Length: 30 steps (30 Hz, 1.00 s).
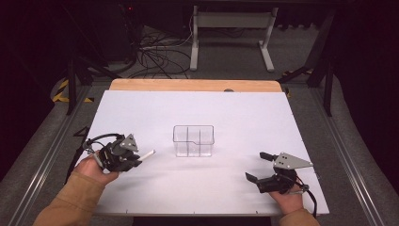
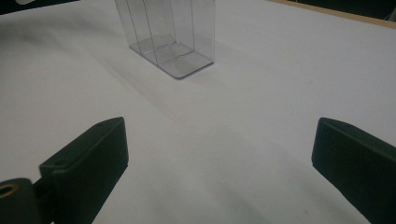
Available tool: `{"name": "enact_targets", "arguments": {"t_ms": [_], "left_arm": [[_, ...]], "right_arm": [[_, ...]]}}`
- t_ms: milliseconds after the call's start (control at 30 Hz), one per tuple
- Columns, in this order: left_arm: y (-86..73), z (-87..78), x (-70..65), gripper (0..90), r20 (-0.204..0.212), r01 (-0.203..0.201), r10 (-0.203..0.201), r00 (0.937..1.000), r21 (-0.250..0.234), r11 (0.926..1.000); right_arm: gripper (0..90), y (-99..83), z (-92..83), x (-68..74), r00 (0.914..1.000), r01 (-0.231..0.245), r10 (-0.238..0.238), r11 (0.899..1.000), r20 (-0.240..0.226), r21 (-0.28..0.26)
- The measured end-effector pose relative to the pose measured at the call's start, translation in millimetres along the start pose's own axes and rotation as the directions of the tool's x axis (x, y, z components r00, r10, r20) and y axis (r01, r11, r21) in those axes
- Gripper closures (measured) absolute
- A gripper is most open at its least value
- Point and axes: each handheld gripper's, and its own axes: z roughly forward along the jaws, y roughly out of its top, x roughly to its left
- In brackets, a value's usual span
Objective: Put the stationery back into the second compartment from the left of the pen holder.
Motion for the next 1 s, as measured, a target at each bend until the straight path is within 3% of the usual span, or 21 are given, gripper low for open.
{"name": "enact_targets", "arguments": {"t_ms": [200,333,533,733,967,1000], "left_arm": [[3.6,-13.3,1.0,78.3,-0.009,0.005,-0.006,0.9999,-0.094,0.9956],[5.7,-22.5,3.2,78.3,-0.006,0.022,-0.024,0.9997,-0.167,0.9858],[9.3,-30.1,4.6,78.3,0.007,0.044,-0.044,0.999,-0.26,0.9645],[13.6,-36.8,6.2,78.2,0.022,0.066,-0.062,0.9978,-0.348,0.935],[19.1,-46.8,7.5,78.2,0.042,0.082,-0.07,0.9966,-0.447,0.891],[20.0,-47.7,7.6,78.2,0.049,0.086,-0.071,0.9963,-0.464,0.8818]], "right_arm": [[4.1,0.0,0.1,0.1,1.0,-0.001,0.001,1.0,-0.001,0.0],[4.1,0.1,0.1,0.1,1.0,-0.001,0.001,1.0,-0.001,0.0],[4.1,0.0,0.1,0.3,1.0,0.0,0.0,1.0,-0.002,0.001],[4.1,0.0,0.1,0.1,1.0,0.0,0.0,1.0,-0.002,0.0],[4.1,0.0,0.1,0.2,1.0,0.001,-0.001,1.0,-0.002,0.0],[4.1,0.0,0.1,0.2,1.0,0.001,-0.001,1.0,-0.002,0.001]]}}
